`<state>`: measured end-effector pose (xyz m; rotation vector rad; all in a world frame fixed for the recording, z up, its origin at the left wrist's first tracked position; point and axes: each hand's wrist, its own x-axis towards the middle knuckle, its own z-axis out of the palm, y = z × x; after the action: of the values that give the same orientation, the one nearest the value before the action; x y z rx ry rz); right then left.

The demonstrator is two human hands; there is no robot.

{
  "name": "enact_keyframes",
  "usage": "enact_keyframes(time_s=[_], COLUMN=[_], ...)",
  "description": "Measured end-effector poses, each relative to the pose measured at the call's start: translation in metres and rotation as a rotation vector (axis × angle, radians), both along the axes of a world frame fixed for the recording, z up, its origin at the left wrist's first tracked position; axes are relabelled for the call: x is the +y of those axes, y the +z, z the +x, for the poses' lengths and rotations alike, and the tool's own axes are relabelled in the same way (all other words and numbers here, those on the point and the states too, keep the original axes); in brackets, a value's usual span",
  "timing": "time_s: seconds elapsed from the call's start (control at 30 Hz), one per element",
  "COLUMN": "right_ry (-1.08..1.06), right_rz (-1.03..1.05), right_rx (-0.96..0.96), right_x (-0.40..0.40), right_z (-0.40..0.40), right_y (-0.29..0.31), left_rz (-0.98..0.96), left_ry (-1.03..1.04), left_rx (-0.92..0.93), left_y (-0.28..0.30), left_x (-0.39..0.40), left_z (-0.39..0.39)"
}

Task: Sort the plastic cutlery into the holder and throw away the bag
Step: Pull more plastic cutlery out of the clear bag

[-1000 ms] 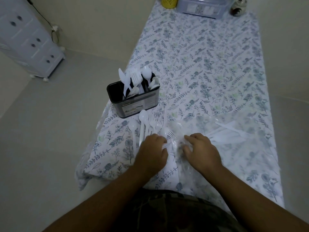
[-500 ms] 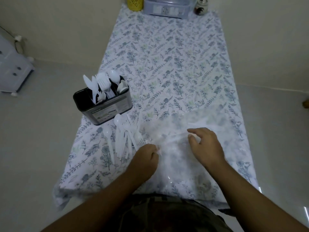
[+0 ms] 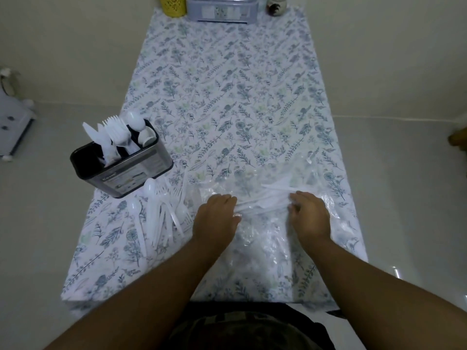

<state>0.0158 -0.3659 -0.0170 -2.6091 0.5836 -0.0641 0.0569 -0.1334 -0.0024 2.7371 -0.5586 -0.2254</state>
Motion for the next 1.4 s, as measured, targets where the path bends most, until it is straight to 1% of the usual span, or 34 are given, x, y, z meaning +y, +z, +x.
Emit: enact_keyframes(time_s=[0.1, 0.2, 0.3, 0.43, 0.57, 0.8, 0.97, 1.03, 1.13, 1.2, 1.3, 1.4], right_ry=[-0.044, -0.035, 0.003, -0.045, -0.065, -0.056, -0.038, -0.054, -0.036, 0.007, 0.088, 0.143], right_rz=[0.037, 0.033, 0.02, 0.031, 0.027, 0.025, -0.018, -0.064, -0.127, -0.175, -0.246, -0.277], right_rx=[-0.026, -0.058, -0.019, -0.022, -0.001, -0.05, -0.041, -0.094, -0.24, -0.33, -0.406, -0.478], right_x=[-0.004, -0.01, -0.012, -0.016, -0.02, -0.02, -0.021, -0.017, -0.007, 0.002, 0.01, 0.017], right_z=[0.002, 0.004, 0.003, 0.008, 0.02, 0.016, 0.021, 0.022, 0.022, 0.019, 0.014, 0.012], right_y=[-0.002, -0.002, -0.003, -0.003, -0.001, -0.009, 0.0, 0.01, 0.034, 0.051, 0.071, 0.087], left_rz=[0.068, 0.054, 0.054, 0.051, 0.099, 0.128, 0.085, 0.073, 0.058, 0.024, -0.002, -0.075], left_ry=[0.001, 0.007, 0.017, 0.002, -0.006, -0.003, 0.015, 0.032, 0.03, 0.032, 0.024, 0.046], left_rx=[-0.059, -0.075, -0.083, -0.087, -0.059, -0.013, 0.004, 0.002, 0.0, -0.003, -0.002, 0.02], left_y=[-0.006, -0.011, -0.015, -0.016, -0.009, -0.004, -0.002, -0.002, -0.003, -0.004, -0.004, -0.003], left_x=[-0.004, -0.006, -0.007, -0.007, -0.008, -0.01, -0.008, -0.009, -0.01, -0.009, -0.007, -0.005], left_z=[0.003, 0.004, 0.002, 0.002, 0.007, 0.01, 0.008, 0.007, 0.004, 0.001, -0.001, -0.003])
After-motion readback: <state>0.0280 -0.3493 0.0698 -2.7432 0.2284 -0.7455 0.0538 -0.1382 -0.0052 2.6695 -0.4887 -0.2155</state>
